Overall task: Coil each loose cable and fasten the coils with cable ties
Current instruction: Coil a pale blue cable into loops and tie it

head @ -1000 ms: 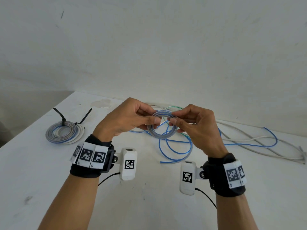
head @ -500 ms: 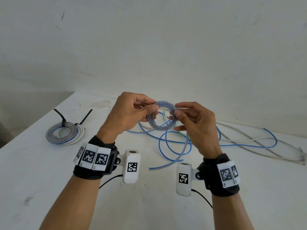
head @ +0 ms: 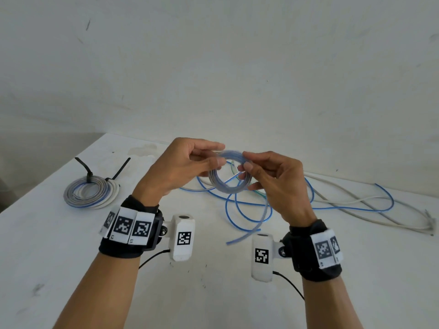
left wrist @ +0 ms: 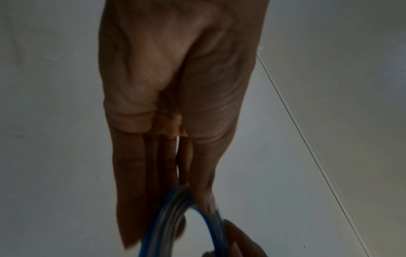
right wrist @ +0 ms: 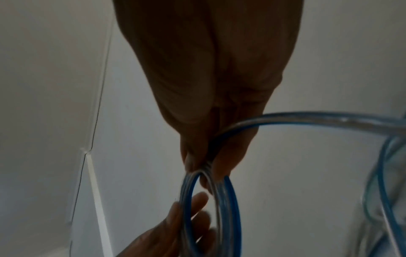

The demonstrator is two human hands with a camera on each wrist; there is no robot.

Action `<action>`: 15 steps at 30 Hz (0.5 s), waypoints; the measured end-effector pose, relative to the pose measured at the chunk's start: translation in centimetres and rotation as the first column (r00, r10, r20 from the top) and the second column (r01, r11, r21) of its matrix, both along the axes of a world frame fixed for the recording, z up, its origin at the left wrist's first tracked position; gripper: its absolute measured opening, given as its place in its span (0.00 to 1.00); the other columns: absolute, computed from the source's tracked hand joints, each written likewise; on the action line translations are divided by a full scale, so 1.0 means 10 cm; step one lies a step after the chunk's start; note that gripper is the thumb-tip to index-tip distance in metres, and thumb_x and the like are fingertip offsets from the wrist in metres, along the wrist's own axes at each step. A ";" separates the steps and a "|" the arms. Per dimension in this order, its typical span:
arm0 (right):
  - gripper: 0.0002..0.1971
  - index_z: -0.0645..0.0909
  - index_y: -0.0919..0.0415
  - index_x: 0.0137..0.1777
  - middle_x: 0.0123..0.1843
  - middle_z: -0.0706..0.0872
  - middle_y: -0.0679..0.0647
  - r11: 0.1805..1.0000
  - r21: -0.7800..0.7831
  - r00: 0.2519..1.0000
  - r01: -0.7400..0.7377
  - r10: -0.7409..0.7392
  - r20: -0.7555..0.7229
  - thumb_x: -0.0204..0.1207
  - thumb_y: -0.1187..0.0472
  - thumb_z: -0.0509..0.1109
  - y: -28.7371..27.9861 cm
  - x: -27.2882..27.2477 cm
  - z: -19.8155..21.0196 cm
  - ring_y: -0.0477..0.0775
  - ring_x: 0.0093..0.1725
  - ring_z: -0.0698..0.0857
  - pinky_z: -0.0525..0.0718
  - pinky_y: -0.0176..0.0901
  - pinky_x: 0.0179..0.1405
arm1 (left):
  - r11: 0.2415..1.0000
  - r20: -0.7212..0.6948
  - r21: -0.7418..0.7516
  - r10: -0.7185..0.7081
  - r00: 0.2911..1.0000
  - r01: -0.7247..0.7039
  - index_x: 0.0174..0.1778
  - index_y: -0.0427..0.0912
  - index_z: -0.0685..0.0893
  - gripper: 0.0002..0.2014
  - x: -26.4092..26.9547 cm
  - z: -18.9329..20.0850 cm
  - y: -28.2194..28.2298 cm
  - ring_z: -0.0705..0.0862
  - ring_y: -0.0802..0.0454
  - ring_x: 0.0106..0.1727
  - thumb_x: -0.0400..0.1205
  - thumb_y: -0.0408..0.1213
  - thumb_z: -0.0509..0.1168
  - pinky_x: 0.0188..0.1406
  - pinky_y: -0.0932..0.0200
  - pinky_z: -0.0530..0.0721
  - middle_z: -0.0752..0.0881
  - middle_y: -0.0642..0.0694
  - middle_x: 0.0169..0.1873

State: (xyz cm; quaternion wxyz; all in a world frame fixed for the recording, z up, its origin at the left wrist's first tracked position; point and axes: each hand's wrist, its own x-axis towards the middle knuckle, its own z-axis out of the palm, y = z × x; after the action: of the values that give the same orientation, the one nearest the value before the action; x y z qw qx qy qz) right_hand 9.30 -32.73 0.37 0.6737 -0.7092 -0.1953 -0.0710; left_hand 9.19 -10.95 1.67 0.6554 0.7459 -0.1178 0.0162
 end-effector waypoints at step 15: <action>0.10 0.87 0.60 0.62 0.47 0.95 0.60 0.985 0.170 0.999 0.037 -0.038 0.004 0.83 0.67 0.72 0.11 -0.05 0.04 0.60 0.48 0.94 0.90 0.44 0.35 | 0.985 0.080 -0.097 0.149 0.986 -0.141 0.51 0.38 0.92 0.05 -0.01 0.03 -0.01 0.93 0.49 0.44 0.82 0.34 0.73 0.42 0.58 0.90 0.93 0.39 0.41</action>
State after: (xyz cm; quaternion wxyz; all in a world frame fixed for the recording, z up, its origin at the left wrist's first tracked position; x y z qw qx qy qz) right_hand 8.81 -31.66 0.74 0.7293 -0.6527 -0.1776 -0.1029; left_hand 9.11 -11.03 2.00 0.6799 0.7205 -0.0910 0.1016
